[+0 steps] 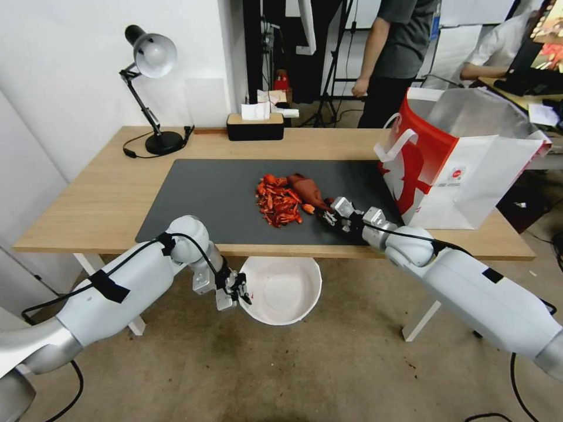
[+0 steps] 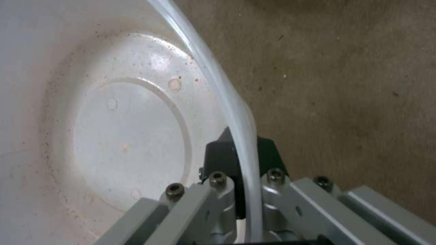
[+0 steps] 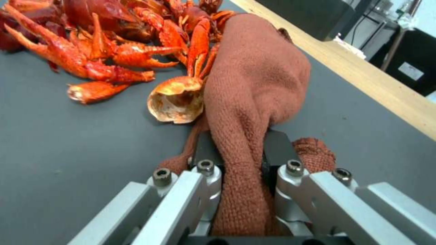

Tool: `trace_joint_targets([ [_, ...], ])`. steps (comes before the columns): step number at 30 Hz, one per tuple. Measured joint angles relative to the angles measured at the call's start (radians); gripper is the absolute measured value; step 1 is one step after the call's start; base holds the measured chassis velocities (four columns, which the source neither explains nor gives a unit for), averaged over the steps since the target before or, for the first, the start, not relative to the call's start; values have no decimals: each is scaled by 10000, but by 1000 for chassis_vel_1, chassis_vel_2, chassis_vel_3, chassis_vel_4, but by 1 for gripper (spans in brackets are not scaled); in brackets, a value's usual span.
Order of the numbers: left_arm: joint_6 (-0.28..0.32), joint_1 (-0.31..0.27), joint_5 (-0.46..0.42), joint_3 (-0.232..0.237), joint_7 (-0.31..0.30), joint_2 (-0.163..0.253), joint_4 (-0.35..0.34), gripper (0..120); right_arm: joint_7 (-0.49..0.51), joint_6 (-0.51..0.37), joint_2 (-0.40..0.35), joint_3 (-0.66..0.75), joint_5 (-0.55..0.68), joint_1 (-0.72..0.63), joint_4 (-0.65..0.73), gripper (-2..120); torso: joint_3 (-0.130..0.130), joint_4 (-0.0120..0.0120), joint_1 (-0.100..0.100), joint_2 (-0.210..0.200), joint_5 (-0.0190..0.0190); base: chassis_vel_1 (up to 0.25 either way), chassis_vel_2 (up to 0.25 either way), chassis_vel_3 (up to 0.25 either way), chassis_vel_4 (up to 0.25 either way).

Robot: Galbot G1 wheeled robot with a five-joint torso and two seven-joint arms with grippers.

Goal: Sweep shrimp from table into container with towel, then put container into takeout bag.

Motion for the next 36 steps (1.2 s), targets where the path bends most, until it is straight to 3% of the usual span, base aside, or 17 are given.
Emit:
trace_joint_targets([
  [10,0,-105,-12,127,135,-252,222,0,91,-80,33,97,16,-232,250,8,1,1,1,-1,0,0,0,0,0],
  [16,0,-466,-85,206,312,-328,372,0,95,-90,-8,140,-1,-372,462,8,1,5,2,-2,3,0,0,0,0],
  [24,93,-933,-279,540,531,27,80,0,96,-103,-82,340,-174,-720,788,8,1,6,1,-2,2,0,0,0,0],
  [36,143,-1123,-327,733,739,97,-10,0,133,-174,-181,415,-246,-1016,1243,8,1,4,2,-2,1,0,0,0,0],
])
